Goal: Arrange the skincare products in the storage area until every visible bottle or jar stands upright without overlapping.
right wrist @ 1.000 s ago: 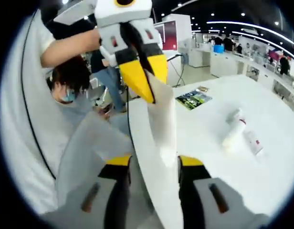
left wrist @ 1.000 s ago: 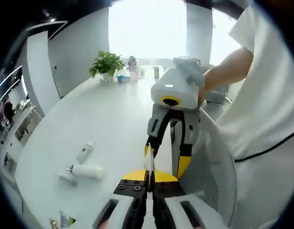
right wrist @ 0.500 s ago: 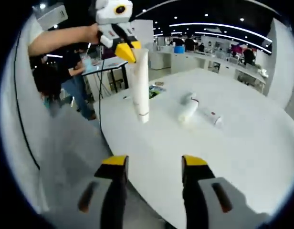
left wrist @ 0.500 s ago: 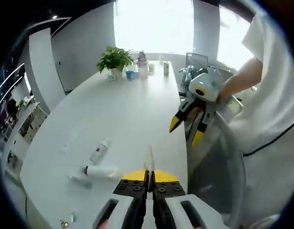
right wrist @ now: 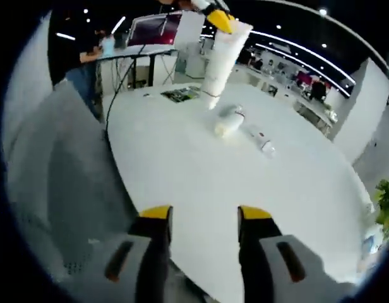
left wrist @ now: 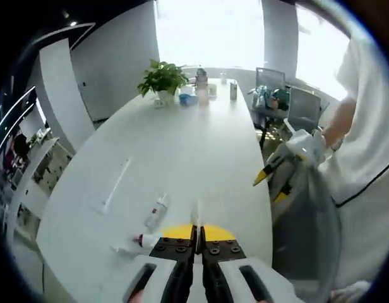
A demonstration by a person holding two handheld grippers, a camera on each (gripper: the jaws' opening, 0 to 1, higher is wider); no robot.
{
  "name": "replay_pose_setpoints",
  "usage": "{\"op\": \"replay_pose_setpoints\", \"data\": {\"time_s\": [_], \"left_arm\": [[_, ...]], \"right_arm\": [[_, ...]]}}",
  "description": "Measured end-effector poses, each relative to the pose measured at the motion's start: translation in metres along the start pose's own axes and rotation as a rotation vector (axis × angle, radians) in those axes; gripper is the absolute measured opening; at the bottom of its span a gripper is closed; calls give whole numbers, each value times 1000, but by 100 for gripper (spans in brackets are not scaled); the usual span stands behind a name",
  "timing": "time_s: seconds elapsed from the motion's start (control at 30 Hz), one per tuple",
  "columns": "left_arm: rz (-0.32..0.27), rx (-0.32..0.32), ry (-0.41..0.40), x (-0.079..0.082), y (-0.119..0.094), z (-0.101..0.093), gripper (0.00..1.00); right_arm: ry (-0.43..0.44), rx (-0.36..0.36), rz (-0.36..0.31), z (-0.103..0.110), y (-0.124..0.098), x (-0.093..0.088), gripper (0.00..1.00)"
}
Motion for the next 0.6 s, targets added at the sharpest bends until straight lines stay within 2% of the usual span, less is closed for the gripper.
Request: {"op": "replay_pose_setpoints", "data": {"time_s": [0.07, 0.1, 0.13, 0.23, 0.27, 0.37, 0.4, 0.47, 0.6], "left_arm": [[-5, 2, -2, 6, 1, 6, 1], [-9, 4, 2, 11, 2, 10, 1], [-10, 8, 3, 14, 4, 15, 1], [-6, 9, -5, 20, 10, 25, 1], [-4, 12, -1, 22, 12, 28, 1], [0, 14, -7, 26, 19, 40, 1], [-1, 15, -8, 27, 20, 42, 1], [-6, 15, -21, 31, 23, 49, 1], [-14, 26, -20, 39, 26, 61, 1]], "right_arm": [[-69, 10, 5, 2, 2, 0, 36], [-13, 6, -44, 0, -2, 5, 36], [-1, 5, -60, -1, -4, 7, 36], [39, 0, -62, -7, -5, 6, 37], [79, 2, -79, -9, -6, 7, 37], [115, 15, -105, -12, -8, 9, 37], [177, 58, -119, -9, -9, 11, 37], [243, 79, -174, -13, -13, 17, 37], [383, 132, -195, -20, -16, 16, 37]]}}
Point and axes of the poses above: the point that each gripper's makers call its tool centre point, and the gripper's own axes: y roughly forward along the fingers, z roughly to its left, x roughly out of its top, the point moved 2 cm from there along -y, roughly backward along the fingers, and after that the axes turned 14 degrees about z, right-handed, at the moved point
